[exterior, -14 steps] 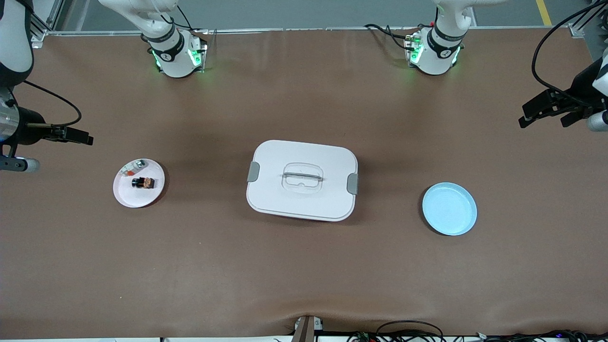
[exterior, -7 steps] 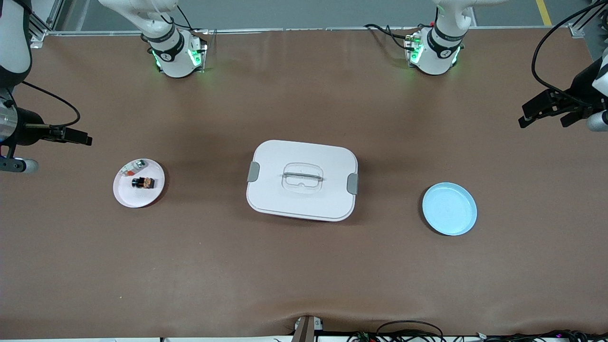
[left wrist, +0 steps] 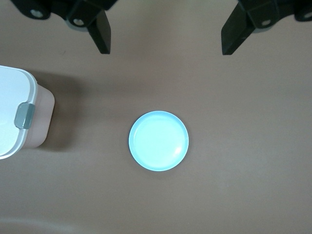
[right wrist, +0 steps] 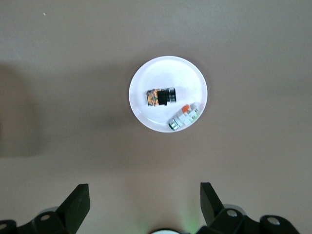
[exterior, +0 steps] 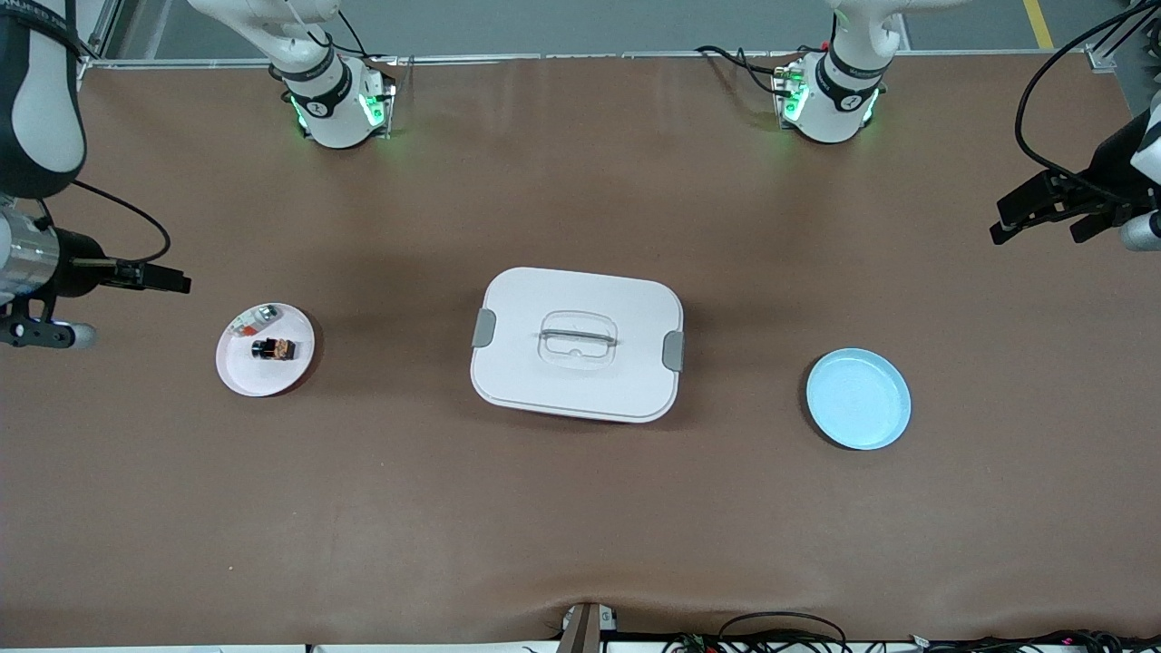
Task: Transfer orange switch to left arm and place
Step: 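Move the right gripper over the white plate toward the orange switch, then lower the right gripper and grasp the orange-black switch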
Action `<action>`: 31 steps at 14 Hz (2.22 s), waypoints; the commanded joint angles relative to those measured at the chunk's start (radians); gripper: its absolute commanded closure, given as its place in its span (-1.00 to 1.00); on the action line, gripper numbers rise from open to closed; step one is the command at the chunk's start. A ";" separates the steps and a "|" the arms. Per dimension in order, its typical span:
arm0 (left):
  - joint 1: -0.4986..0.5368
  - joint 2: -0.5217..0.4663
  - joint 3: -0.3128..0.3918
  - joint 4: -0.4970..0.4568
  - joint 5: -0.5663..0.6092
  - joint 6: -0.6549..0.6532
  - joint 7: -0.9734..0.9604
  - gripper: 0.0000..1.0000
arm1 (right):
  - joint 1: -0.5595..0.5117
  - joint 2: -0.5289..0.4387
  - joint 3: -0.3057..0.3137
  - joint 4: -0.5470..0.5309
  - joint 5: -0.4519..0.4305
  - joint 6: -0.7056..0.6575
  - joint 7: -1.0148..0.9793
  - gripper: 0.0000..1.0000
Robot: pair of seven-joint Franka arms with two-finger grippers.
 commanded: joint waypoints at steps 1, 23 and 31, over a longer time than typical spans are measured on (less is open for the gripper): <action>0.003 0.002 -0.005 0.015 0.012 -0.017 0.013 -1.00 | 0.012 -0.006 0.007 -0.081 0.014 0.105 0.005 -1.00; 0.006 0.003 -0.003 0.014 0.012 -0.017 0.014 -1.00 | -0.036 0.343 0.004 -0.209 -0.007 0.553 0.004 -1.00; 0.006 0.003 -0.003 0.014 0.014 -0.017 0.016 -1.00 | -0.030 0.402 0.004 -0.215 -0.007 0.545 -0.001 -1.00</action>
